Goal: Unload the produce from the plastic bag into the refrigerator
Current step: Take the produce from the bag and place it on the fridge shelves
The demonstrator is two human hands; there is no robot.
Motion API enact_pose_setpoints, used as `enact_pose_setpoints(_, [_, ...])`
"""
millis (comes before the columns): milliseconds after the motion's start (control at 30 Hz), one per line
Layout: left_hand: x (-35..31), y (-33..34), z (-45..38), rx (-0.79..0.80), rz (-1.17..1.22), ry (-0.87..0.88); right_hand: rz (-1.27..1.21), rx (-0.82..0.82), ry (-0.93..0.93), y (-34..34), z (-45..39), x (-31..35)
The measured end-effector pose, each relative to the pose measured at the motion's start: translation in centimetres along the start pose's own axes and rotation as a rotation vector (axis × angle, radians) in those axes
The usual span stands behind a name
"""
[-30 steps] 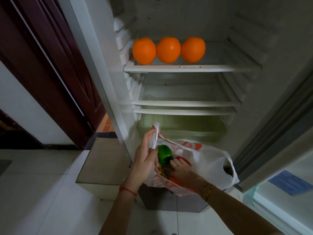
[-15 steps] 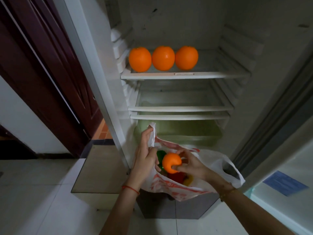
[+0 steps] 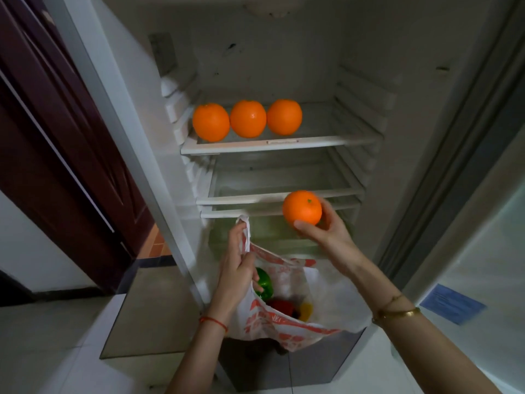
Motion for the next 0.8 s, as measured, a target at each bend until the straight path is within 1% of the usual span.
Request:
enact_pose_setpoints(67, [0.2,0.1,-0.3,0.004,0.007,-0.014,0.055,-0.142,-0.089,-1.4,-1.4,3.1])
enact_pose_setpoints(133, [0.4,0.1,-0.4,0.0,0.013,-0.021,0.128,-0.275,-0.233,-2.9,-2.8,6.3])
enact_pose_setpoints(200, [0.4,0.2,-0.5,0.003,0.025,-0.026,0.226,-0.347,-0.337,-3.8,-4.1,8.9])
enact_pose_setpoints(300, [0.5,0.3,-0.6,0.01,0.047,-0.03,0.382,-0.442,-0.402,-5.1,-6.5,11.9])
enact_pose_setpoints(367, [0.6,0.3,-0.7,0.008,0.047,-0.031,0.469,-0.498,-0.407,-5.9,-8.7,13.0])
enact_pose_setpoints(467, [0.5,0.3,-0.7,0.011,0.042,-0.028,0.562,-0.489,-0.417,-6.1,-12.0,13.5])
enact_pose_setpoints(600, [0.1,0.0,-0.6,0.01,0.05,-0.023,0.643,-0.425,-0.347,-5.6,-15.4,12.6])
enact_pose_setpoints(800, [0.1,-0.7,-0.5,-0.019,0.071,-0.02,0.715,-0.407,-0.304,-5.3,-17.1,11.7])
Point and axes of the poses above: each hand's wrist, its own z-axis away from the middle knuckle, its own y-axis out of the palm, x = y × z, the point moved 8 cm from there along -z, towards the middle knuckle, and after that the axes turned 6 degrees about -y, right-handed, at the moved point
